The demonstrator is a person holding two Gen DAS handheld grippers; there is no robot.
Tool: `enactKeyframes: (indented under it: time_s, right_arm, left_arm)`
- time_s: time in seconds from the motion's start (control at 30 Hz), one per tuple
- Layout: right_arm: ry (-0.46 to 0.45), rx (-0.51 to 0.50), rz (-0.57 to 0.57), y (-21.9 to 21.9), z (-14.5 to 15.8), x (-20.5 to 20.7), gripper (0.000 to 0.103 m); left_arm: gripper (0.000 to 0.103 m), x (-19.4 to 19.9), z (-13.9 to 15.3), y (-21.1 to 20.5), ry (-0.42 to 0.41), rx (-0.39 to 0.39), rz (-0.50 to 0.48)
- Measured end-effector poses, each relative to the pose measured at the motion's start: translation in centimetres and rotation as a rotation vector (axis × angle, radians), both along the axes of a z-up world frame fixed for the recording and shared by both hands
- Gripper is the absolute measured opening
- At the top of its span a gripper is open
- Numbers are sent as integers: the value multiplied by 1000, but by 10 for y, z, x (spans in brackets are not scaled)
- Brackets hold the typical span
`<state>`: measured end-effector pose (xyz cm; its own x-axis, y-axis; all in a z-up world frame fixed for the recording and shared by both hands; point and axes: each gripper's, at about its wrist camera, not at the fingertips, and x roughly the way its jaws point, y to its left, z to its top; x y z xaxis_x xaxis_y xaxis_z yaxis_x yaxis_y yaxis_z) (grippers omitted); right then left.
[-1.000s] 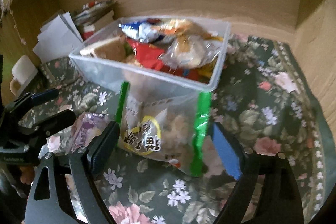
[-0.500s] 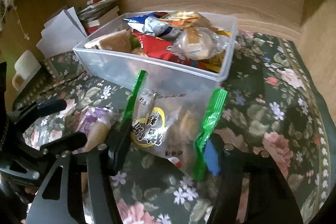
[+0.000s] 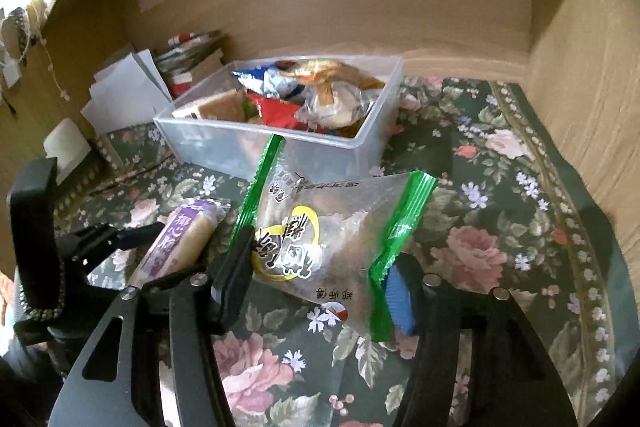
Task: Organize snacks
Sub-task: 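Grasp the purple-labelled coconut roll with the left gripper while the right grasps the zip cookie bag, then place the coconut roll and zip cookie bag into the clear box, release both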
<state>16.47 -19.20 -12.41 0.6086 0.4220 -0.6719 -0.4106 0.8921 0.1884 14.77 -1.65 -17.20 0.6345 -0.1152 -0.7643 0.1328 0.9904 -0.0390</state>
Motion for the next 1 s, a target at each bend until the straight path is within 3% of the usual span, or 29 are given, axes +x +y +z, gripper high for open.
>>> enactKeyframes:
  time_s: [0.27,0.7,1.0]
  right_arm:
    - [-52,34,4,-2,20,-3,55]
    - [-155,30,33,20,55,15,55]
    - [-170,9,63,43,63,43,55]
  left_arm:
    - [45,4,14,18,-12,-33,25]
    - [45,18,92,40,-205,-45,60]
    - [45,49,108,62,-234,-52,97]
